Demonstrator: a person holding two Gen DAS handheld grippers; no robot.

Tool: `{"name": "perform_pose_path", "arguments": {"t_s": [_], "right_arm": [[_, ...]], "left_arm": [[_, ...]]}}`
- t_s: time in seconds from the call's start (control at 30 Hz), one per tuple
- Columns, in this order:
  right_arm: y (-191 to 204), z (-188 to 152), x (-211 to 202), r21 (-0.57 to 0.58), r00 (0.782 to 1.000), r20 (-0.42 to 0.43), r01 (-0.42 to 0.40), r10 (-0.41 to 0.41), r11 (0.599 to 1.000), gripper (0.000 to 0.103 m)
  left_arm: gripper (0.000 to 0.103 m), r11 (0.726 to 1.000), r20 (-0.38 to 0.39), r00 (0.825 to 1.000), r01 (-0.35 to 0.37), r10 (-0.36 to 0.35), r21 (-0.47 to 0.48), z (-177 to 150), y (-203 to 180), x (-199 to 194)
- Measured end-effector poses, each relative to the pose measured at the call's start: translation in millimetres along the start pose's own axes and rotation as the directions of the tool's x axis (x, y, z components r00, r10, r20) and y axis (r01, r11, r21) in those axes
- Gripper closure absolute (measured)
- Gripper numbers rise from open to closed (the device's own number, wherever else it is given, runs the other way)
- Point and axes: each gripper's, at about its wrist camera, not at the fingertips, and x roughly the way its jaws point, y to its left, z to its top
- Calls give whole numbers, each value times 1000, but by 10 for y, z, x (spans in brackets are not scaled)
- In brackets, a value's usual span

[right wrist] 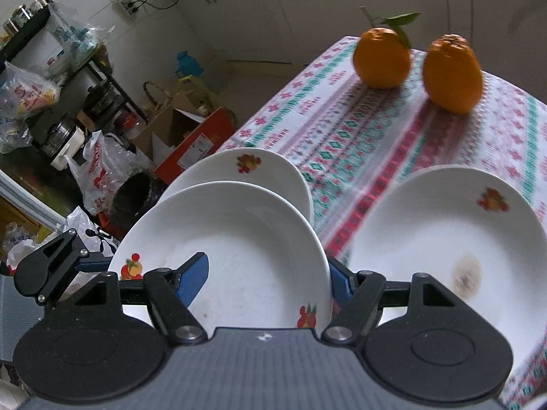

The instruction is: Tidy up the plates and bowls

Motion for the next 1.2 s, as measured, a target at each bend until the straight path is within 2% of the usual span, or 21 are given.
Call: {"name": "perform_pose_path", "arguments": {"t_s": [0.43, 1.2], "right_arm": [[149, 349, 356, -47, 999, -31, -15, 13, 999, 25], [121, 332, 357, -28, 999, -32, 14, -15, 1000, 25]], "left_arm": [[1, 995, -10, 999, -34, 33, -91, -89, 366, 45], [0, 991, -10, 999, -32, 31, -127, -170, 557, 212]]}}
